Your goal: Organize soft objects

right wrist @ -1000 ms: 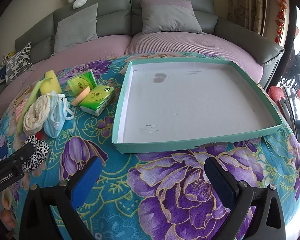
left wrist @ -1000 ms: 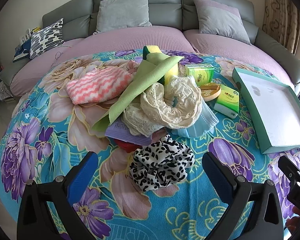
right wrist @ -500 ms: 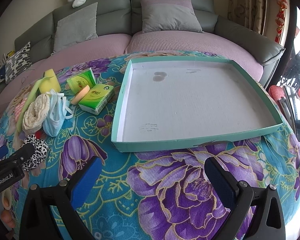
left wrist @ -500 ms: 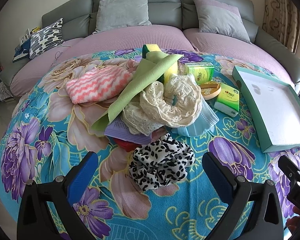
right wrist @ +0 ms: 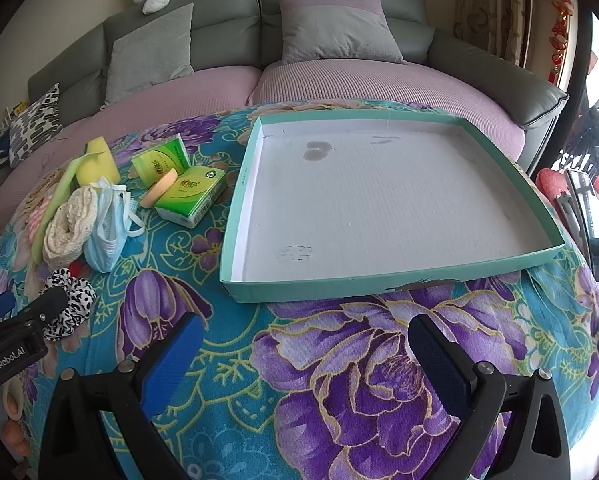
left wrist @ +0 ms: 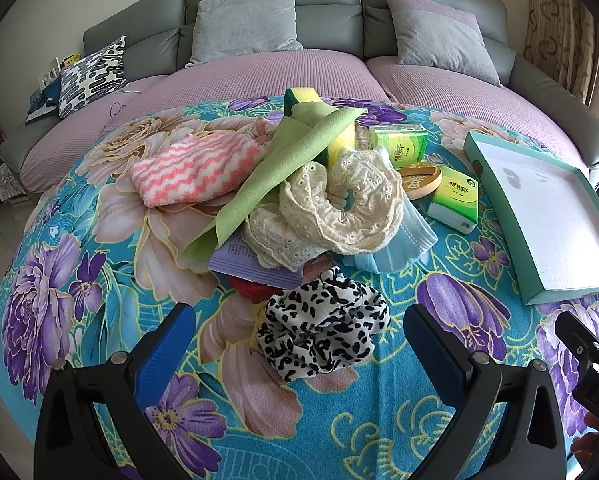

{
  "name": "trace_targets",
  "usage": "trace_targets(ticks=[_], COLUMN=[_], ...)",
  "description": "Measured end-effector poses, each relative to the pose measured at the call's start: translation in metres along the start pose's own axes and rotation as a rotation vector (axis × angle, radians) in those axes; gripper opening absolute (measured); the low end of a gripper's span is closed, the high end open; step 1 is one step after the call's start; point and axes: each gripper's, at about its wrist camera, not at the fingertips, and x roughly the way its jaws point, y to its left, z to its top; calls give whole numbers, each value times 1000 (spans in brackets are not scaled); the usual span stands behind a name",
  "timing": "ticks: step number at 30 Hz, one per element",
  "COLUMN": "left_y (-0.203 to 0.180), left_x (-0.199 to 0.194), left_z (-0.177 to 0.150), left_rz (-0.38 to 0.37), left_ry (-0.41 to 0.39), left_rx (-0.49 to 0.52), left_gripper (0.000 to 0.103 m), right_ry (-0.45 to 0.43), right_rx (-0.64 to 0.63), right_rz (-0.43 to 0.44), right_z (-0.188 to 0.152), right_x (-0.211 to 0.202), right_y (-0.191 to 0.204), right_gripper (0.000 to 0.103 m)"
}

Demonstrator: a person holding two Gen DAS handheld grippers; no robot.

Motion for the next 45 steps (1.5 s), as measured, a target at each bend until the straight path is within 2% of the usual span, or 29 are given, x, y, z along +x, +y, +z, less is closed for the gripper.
trace_targets(ticks=[7,11,16,19,21,23,27,30,34,45], left_y=[1,7,15,21,27,34,52,68,79,104], left_x=[-1,-4,-14,-20,-26,-30,-38,-38,-26,14], left_z=[1,5,17,27,36,45,58,62,54,27], left_rz=[-6,-16,-2,10,21,27,63,101,104,116], left_ry=[-5,-13,-56,-75,-88,-98,-121,-129,-108,27], left_rx=[-2,-25,-56,-78,-106,-132,-194,-265,-288,-318], left_gripper=[103,103,103,103,103,103,103,103,103,103], right_ry=[-4,-47,-135,-133,-114,-133,-159,-140,-137,-69], right_rx=[4,21,11,48,35,-18,-101,-84,-79,-102], right_rz=[-3,-3,41,84,99,92,30,101,198,307], right_z=[1,5,14,20,27,31,41,48,54,50], right_x=[0,-3,-14,-17,-17,-22,-29,-27,-23,13], right_y=[0,-2,5,4,8,18,41,52,70,114], right_gripper=[103,103,103,103,103,103,103,103,103,103])
